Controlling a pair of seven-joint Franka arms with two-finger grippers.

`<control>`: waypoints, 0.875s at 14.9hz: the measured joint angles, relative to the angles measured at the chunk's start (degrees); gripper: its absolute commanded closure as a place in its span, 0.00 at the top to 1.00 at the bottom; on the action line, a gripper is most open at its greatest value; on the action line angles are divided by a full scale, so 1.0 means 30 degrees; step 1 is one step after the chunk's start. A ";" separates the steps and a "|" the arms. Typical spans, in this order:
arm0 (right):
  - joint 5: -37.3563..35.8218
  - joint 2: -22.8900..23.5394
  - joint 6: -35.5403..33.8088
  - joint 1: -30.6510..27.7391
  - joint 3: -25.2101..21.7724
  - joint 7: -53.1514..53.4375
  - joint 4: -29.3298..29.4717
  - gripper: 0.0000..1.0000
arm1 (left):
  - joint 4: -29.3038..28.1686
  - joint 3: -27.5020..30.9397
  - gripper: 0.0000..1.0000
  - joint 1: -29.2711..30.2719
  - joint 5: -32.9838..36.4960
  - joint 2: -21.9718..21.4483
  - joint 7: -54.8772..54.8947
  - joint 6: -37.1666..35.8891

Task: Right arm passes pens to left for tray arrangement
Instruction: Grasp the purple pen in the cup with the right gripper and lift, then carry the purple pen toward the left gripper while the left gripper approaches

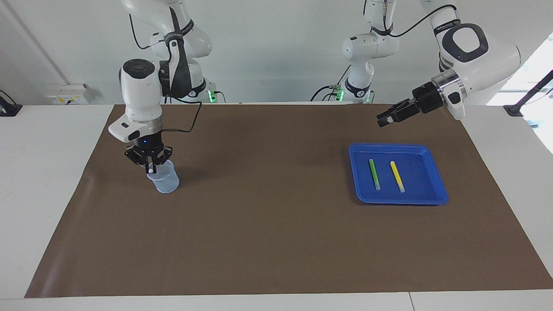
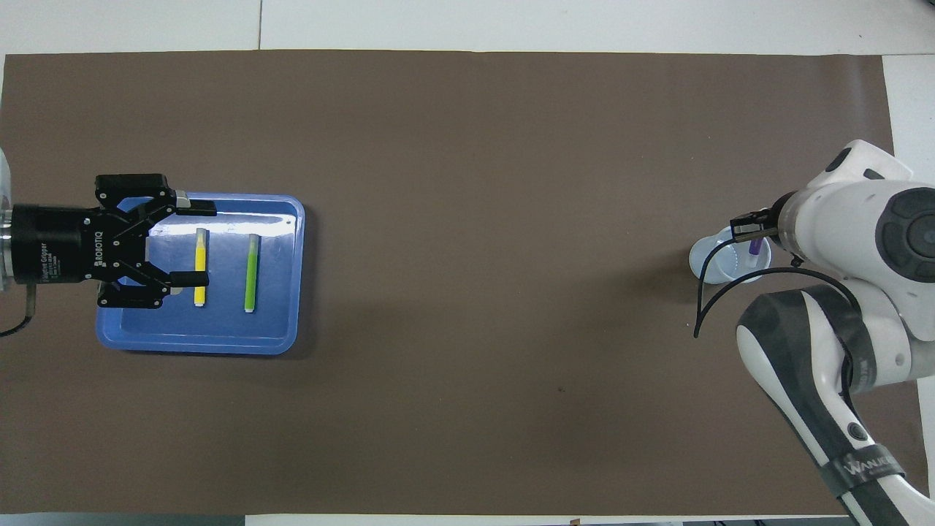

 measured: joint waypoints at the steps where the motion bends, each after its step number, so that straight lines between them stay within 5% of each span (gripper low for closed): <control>1: 0.0018 -0.0366 -0.0750 0.0037 0.0036 0.0000 0.0249 0.00 | -0.0006 0.0000 1.00 -0.0001 -0.0085 0.0000 -0.0160 0.0011; 7: 0.4946 -0.0923 -0.3933 0.0153 0.0413 0.1939 0.2331 0.00 | -0.0016 -0.0025 1.00 -0.0028 -0.1120 0.0000 -0.2138 0.0292; 13: 1.1907 -0.0475 -0.2584 0.0569 0.1961 1.0102 0.2407 0.00 | -0.0020 -0.0138 1.00 -0.0093 -0.1956 0.0000 -0.4128 0.0435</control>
